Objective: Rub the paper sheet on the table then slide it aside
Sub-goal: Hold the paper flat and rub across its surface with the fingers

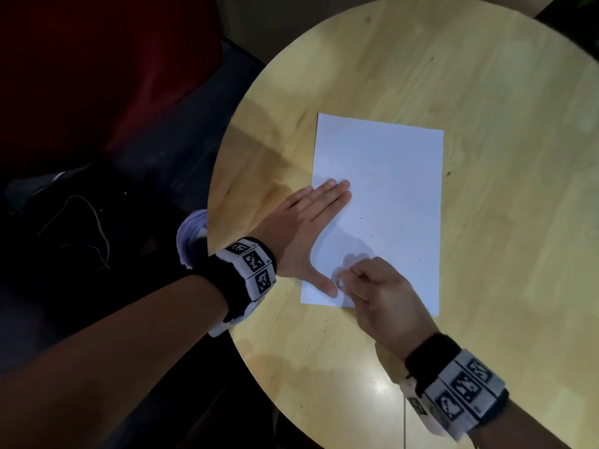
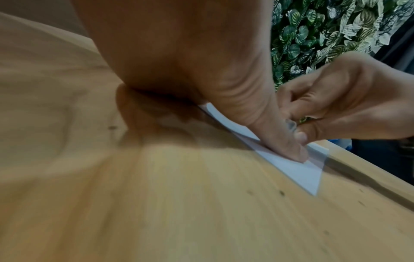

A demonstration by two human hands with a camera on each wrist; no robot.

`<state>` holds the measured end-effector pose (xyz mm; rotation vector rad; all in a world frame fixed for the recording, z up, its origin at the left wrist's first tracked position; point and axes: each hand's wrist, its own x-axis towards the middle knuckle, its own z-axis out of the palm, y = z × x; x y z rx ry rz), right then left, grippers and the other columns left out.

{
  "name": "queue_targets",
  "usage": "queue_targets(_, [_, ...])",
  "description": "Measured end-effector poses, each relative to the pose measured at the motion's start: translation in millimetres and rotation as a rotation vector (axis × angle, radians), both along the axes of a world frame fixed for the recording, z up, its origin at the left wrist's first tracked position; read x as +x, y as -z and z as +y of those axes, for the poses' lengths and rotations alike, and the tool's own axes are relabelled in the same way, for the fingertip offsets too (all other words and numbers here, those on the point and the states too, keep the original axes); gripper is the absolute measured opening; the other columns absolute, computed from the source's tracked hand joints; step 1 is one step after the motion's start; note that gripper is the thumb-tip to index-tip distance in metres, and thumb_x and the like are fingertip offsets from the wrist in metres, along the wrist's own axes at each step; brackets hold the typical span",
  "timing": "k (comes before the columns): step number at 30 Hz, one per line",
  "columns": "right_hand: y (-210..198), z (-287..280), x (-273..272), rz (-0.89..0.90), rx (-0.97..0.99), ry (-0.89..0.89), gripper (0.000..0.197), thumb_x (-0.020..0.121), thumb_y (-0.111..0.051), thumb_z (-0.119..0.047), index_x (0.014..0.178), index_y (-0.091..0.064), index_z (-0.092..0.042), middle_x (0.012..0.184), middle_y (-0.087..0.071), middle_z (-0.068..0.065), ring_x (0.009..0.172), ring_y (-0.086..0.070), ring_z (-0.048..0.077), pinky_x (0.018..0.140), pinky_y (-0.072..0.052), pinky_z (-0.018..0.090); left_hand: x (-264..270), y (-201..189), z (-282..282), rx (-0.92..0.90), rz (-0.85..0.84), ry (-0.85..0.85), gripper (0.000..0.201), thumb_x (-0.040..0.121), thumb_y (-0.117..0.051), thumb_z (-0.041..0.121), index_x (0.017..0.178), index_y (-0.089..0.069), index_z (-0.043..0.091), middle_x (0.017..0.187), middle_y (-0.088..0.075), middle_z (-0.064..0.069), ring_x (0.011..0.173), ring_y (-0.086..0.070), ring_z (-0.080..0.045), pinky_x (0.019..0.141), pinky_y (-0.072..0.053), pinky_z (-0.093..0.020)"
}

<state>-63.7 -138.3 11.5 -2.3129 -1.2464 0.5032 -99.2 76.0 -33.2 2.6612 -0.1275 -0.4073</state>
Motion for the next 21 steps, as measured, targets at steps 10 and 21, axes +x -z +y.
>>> queue_targets(10, [7,28,36,-0.044,-0.104,0.099,0.012,0.083,-0.063,-0.002,0.088,-0.070,-0.010,0.082,-0.057,0.001,0.076,-0.050,0.017,0.066,-0.044,0.022,2,-6,-1,0.007,0.056,-0.016,0.153,0.054,-0.064,0.096,0.163,0.005,0.014,0.170,0.017,0.002,0.155,0.019,-0.011,0.123,0.013,-0.029])
queue_targets(21, [-1,-15,20,0.195,0.115,0.254,0.019,0.087,-0.069,-0.004,0.095,-0.076,-0.019,0.093,-0.066,-0.008,0.091,-0.064,0.005,0.081,-0.047,0.017,-3,-10,7,-0.110,0.000,-0.086,0.143,0.054,-0.069,0.092,0.163,-0.016,0.016,0.171,-0.005,0.004,0.156,-0.003,-0.012,0.126,-0.011,-0.039])
